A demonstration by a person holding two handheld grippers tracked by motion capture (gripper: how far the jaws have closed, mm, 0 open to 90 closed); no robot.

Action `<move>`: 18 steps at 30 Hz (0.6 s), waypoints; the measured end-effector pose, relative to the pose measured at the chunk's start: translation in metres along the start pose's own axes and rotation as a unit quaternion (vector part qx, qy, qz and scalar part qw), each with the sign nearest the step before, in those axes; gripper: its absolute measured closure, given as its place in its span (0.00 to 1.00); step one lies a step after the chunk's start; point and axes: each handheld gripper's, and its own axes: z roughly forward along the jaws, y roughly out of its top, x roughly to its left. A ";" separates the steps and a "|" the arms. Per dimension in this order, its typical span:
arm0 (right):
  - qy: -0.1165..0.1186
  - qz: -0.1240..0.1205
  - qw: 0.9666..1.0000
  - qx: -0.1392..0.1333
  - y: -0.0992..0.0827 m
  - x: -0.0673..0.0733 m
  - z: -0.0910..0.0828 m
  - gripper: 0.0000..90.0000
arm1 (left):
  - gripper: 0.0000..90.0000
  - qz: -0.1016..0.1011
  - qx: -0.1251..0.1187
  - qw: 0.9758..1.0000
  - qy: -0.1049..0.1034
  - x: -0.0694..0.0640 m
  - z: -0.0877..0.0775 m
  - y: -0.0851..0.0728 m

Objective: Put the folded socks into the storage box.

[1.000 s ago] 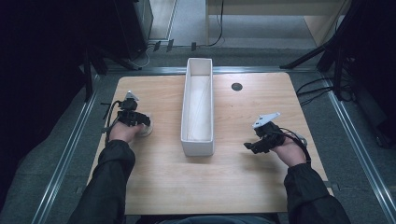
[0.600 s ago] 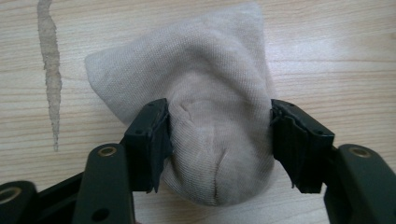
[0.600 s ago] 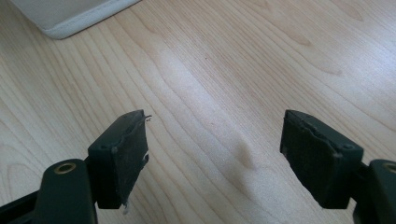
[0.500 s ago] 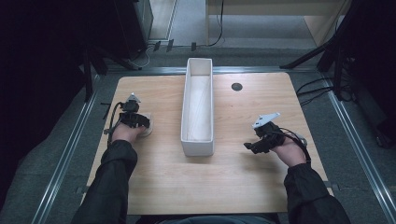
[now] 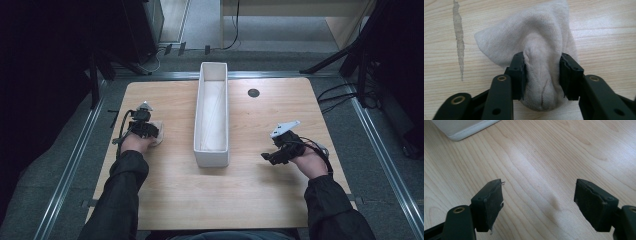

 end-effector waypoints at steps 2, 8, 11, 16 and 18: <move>0.000 0.000 1.000 0.000 0.000 0.000 0.000 0.26 | 0.72 -0.002 0.002 1.000 -0.005 0.001 -0.001 0.000; -0.003 -0.001 1.000 -0.001 0.000 0.000 0.000 0.26 | 0.79 -0.011 0.004 1.000 -0.019 0.005 -0.002 0.000; -0.002 0.000 1.000 -0.001 0.000 -0.001 0.000 0.26 | 0.81 -0.021 0.004 0.999 -0.027 0.008 -0.002 0.000; -0.002 0.000 1.000 -0.002 0.000 -0.001 0.000 0.26 | 0.83 -0.024 0.014 0.999 -0.035 0.010 -0.003 0.003; -0.002 0.001 1.000 -0.003 0.000 -0.001 0.000 0.26 | 0.83 -0.022 0.018 0.999 -0.033 0.010 -0.004 0.004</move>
